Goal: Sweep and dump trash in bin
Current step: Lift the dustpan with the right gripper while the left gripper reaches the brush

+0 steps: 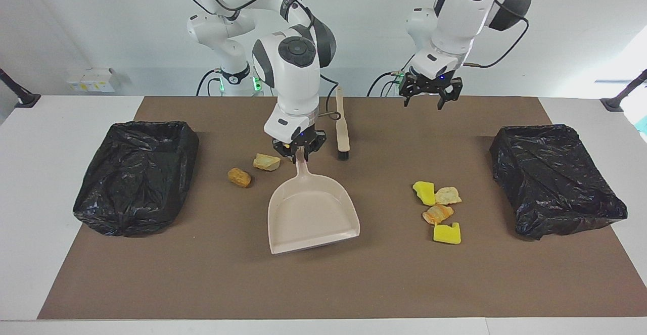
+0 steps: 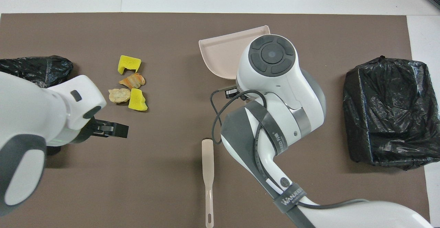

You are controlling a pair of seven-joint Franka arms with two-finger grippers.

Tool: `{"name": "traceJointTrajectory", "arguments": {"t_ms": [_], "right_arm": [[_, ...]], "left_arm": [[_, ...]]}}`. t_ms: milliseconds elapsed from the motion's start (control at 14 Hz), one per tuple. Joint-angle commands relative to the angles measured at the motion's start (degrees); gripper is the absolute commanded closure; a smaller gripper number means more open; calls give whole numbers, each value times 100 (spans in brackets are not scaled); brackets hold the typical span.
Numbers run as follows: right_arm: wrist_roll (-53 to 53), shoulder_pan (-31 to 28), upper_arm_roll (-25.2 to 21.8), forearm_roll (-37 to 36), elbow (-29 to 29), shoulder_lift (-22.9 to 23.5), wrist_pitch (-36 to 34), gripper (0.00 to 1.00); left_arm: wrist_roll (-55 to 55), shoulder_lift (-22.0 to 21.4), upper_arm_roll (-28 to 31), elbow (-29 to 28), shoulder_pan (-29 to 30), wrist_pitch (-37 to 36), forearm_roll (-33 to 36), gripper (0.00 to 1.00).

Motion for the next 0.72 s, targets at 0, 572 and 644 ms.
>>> {"name": "traceJointTrajectory", "arguments": {"t_ms": [0, 572, 644], "right_arm": [[-1344, -302, 24, 59, -311, -207, -105, 100], [-2825, -760, 33, 59, -673, -269, 501, 100], [-2825, -751, 33, 59, -673, -269, 492, 100]], "left_arm": [[-339, 165, 123, -454, -656, 353, -26, 0], [-1832, 404, 114, -1913, -2133, 1944, -26, 0], [-1860, 378, 122, -1992, -2213, 2005, -26, 0]]}}
